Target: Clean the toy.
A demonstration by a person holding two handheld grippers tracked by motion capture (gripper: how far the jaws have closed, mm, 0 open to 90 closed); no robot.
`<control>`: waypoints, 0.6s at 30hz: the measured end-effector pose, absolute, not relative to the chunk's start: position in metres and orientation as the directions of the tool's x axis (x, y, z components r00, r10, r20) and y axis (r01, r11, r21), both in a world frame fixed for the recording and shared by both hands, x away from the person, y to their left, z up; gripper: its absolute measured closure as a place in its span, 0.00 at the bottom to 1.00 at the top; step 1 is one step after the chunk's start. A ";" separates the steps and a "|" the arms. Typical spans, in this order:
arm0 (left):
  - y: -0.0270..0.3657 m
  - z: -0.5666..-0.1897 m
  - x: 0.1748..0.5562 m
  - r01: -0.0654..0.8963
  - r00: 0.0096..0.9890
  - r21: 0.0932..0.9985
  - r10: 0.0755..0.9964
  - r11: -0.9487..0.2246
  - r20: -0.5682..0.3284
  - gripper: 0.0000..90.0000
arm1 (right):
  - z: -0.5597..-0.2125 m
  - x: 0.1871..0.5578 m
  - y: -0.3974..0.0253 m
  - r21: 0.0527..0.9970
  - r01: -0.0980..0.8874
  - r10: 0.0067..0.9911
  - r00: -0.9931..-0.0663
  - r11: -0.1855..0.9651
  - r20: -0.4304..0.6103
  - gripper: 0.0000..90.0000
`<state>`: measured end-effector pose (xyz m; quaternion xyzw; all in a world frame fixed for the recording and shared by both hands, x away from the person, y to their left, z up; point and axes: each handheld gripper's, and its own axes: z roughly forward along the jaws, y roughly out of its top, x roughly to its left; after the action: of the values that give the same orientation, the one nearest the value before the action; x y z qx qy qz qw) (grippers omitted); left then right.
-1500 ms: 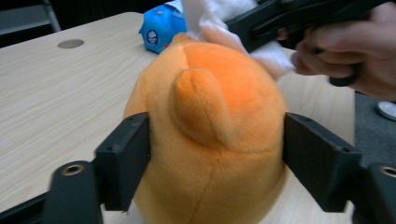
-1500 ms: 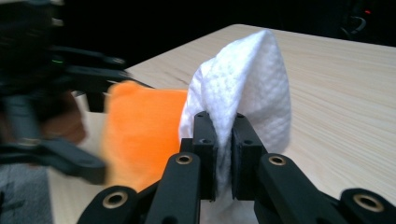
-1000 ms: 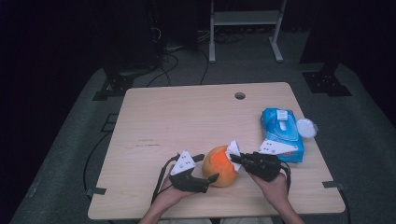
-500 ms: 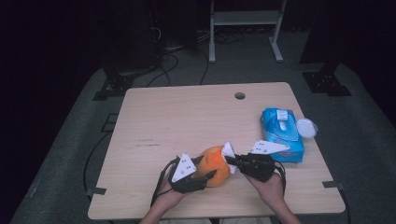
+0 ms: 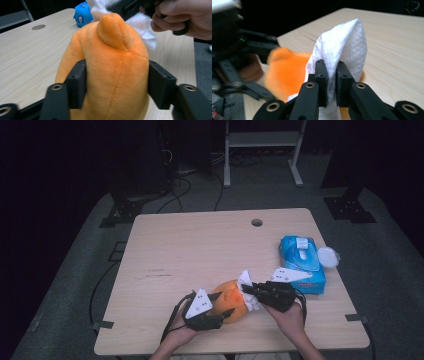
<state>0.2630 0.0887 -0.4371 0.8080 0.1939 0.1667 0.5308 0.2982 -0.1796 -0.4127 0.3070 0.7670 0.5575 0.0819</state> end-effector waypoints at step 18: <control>0.091 -0.438 0.260 0.119 0.893 0.914 0.443 -0.389 0.072 0.38 | -0.408 0.293 -0.173 0.908 0.353 0.542 -0.820 0.228 0.182 0.91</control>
<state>0.2598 0.0910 -0.4376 0.8189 0.1716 0.1543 0.5255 0.2931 -0.1727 -0.4081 0.2871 0.7789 0.5509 0.0860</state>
